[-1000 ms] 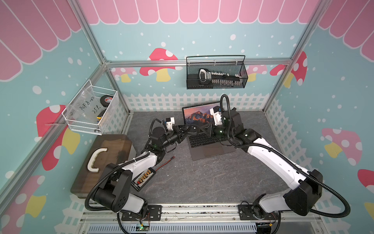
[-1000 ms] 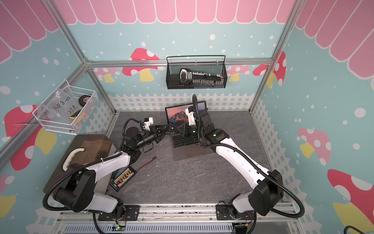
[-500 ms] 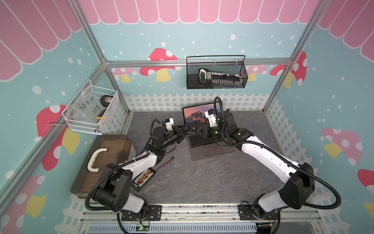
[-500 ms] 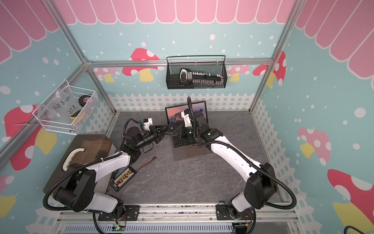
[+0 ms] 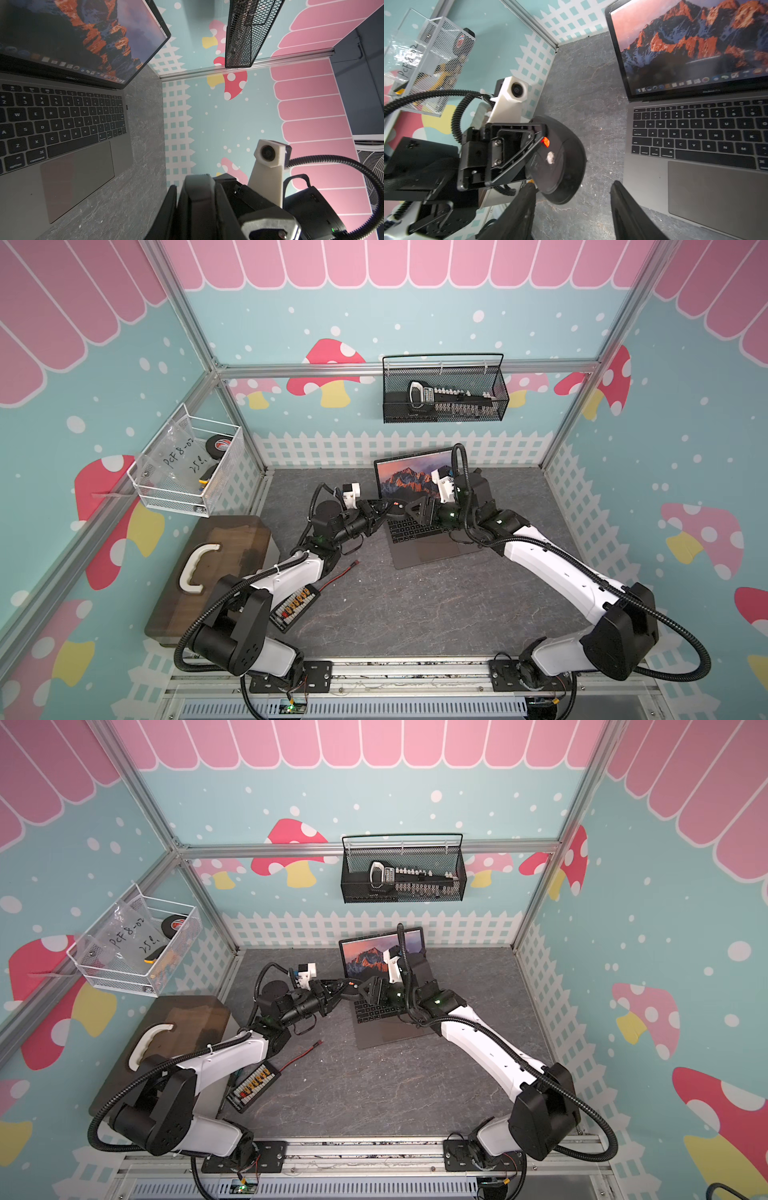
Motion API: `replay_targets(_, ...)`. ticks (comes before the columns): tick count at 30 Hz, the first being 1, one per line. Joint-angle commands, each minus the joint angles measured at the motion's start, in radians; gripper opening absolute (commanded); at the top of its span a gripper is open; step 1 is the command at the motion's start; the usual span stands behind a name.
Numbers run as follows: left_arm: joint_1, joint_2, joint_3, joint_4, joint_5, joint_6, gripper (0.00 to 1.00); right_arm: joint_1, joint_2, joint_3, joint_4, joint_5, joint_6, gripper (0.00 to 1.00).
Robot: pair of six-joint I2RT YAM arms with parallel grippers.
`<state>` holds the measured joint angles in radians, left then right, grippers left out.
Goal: Insert the wireless mouse receiver into the laptop
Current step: Close the lid on the mouse.
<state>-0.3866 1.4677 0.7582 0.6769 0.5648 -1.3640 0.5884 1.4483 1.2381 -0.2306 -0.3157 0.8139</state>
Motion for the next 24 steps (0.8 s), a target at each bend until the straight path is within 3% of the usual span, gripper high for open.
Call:
replay_targets(1,0.0,-0.029,0.038,0.013,0.016,0.019,0.0,0.002,0.036,0.012,-0.002,-0.036,0.028,0.62)
replay_targets(7,0.0,-0.024,0.035,0.052,0.014,-0.002,0.0,0.008,0.114,0.049,-0.047,-0.074,0.002,0.5)
replay_targets(14,-0.018,-0.001,0.039,0.142,0.018,-0.063,0.0,0.046,0.167,0.067,-0.044,-0.065,-0.011,0.5)
replay_targets(20,-0.01,-0.04,0.035,0.003,-0.008,0.031,0.0,0.023,0.101,0.068,-0.038,-0.058,-0.04,0.68)
replay_targets(24,0.012,-0.052,0.026,-0.012,-0.006,0.042,0.0,-0.022,0.015,0.031,-0.035,-0.064,-0.072,0.72)
